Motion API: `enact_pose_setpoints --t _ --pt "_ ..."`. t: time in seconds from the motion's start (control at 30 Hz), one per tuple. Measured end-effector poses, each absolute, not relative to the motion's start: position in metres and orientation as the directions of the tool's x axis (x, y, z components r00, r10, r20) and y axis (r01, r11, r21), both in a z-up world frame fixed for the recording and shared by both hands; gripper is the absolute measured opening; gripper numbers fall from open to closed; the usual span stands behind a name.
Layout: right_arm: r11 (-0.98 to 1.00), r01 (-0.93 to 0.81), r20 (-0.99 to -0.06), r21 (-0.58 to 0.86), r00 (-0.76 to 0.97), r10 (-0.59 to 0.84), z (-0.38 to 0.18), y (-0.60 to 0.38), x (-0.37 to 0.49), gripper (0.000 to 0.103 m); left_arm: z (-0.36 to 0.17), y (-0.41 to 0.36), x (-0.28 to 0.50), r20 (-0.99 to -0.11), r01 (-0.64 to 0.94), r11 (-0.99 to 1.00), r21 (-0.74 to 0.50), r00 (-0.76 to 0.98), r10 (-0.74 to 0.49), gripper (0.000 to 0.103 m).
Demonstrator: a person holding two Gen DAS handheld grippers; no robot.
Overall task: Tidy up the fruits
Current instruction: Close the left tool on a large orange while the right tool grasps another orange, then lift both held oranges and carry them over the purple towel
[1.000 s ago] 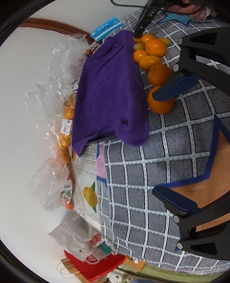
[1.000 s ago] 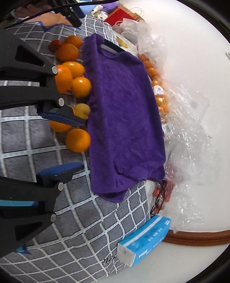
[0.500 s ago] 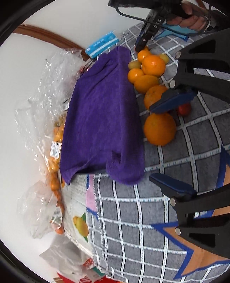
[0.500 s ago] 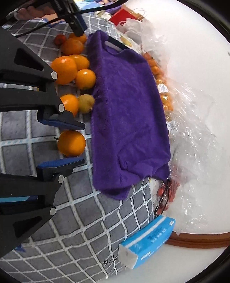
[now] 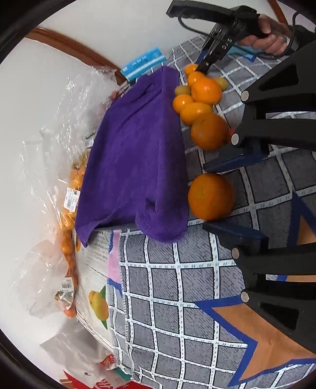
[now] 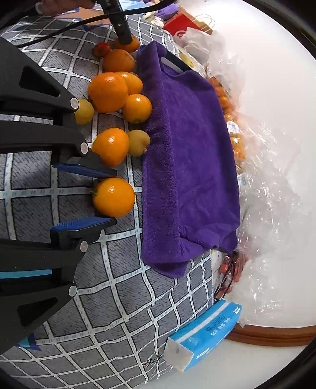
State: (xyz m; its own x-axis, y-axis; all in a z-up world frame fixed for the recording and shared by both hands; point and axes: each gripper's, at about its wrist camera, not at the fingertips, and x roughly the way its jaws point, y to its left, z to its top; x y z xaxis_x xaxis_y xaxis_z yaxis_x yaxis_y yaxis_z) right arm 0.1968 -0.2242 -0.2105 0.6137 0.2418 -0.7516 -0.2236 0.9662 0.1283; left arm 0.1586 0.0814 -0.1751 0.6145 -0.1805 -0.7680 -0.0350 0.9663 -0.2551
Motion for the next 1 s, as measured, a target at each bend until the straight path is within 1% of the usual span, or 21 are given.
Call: enact_pose_setpoints --t 0.07,0.13,0.2,0.23,0.37,0.4,0.47,0.6,0.9,1.0 --pt "0.968 -0.221 -0.75 0.122 0.618 0.236 -0.211 -0.224 0.197 0.032 -0.178 0.078 0.16 -0.761 -0.032 0.969 -0.246 0.626 -0.173 0.04" --pt "0.97 -0.221 -0.749 0.105 0.624 0.224 -0.21 -0.221 0.197 0.032 -0.179 0.074 0.161 -0.759 -0.036 0.977 -0.209 0.637 -0.139 0.042" --pt "0.97 -0.224 -0.75 0.093 0.625 0.216 -0.21 -0.218 0.197 0.032 -0.183 0.07 0.161 -0.748 -0.039 0.985 -0.17 0.655 -0.103 0.045" --pt "0.969 -0.228 -0.751 0.093 0.623 0.219 -0.21 -0.218 0.198 0.033 -0.183 0.069 0.162 -0.749 -0.036 0.985 -0.17 0.654 -0.106 0.046" --pt "0.967 -0.235 -0.75 0.102 0.62 0.23 -0.211 -0.218 0.199 0.036 -0.182 0.074 0.161 -0.744 -0.04 0.98 -0.193 0.658 -0.119 0.047" --pt "0.967 -0.234 -0.75 0.102 0.621 0.229 -0.211 -0.218 0.199 0.036 -0.183 0.074 0.161 -0.742 -0.041 0.979 -0.197 0.659 -0.122 0.046" --pt "0.97 -0.225 -0.75 0.09 0.626 0.215 -0.211 -0.218 0.199 0.032 -0.182 0.078 0.159 -0.73 -0.04 0.972 -0.232 0.667 -0.147 0.039" --pt "0.97 -0.225 -0.74 0.096 0.635 0.221 -0.209 -0.219 0.197 0.032 -0.18 0.08 0.149 -0.69 -0.023 0.961 -0.275 0.701 -0.181 0.039" --pt "0.959 -0.226 -0.678 0.172 0.679 0.281 -0.2 -0.235 0.188 0.032 -0.173 0.077 0.137 -0.633 -0.009 0.963 -0.269 0.756 -0.169 0.039" --pt "0.958 -0.221 -0.66 0.183 0.695 0.287 -0.197 -0.238 0.186 0.032 -0.171 0.076 0.133 -0.604 0.017 0.962 -0.272 0.775 -0.185 0.039"
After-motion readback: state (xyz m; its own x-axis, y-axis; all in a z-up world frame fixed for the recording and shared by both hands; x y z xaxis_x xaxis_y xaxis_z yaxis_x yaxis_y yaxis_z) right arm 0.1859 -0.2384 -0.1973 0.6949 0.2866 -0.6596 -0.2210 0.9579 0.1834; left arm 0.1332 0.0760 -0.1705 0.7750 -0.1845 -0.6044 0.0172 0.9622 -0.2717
